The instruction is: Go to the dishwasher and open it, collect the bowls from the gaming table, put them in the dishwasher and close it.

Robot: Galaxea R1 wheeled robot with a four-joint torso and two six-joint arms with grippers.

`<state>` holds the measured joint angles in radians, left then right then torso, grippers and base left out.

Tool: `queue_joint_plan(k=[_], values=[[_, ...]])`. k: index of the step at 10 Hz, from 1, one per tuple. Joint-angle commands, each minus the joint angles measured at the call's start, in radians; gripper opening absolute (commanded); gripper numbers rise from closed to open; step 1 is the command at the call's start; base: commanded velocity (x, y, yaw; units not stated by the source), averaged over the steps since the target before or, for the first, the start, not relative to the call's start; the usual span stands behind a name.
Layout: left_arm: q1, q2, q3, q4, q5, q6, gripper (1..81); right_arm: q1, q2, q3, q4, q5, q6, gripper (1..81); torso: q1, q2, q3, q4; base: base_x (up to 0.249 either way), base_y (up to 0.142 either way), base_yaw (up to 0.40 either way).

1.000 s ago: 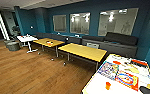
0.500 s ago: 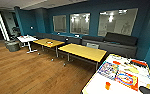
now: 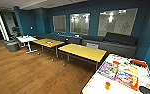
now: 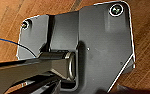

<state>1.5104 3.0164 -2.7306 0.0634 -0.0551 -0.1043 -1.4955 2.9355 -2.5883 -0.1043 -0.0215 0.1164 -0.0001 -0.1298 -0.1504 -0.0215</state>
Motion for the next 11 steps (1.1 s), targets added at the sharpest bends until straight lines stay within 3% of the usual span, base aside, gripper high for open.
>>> queue_joint_plan(k=[1,11], values=[[-0.049,-0.006,-0.001,0.006,0.051,0.005,81.1,0.054,-0.007,-0.001,0.006,-0.051,-0.001,81.1,0.000,0.000,0.000,0.000,0.000,0.000,-0.389],[-0.049,-0.008,-0.001,0.003,0.054,0.005,81.1,0.053,-0.007,-0.001,0.008,-0.049,-0.001,81.1,0.000,0.000,0.000,0.000,0.000,0.000,-0.394]])
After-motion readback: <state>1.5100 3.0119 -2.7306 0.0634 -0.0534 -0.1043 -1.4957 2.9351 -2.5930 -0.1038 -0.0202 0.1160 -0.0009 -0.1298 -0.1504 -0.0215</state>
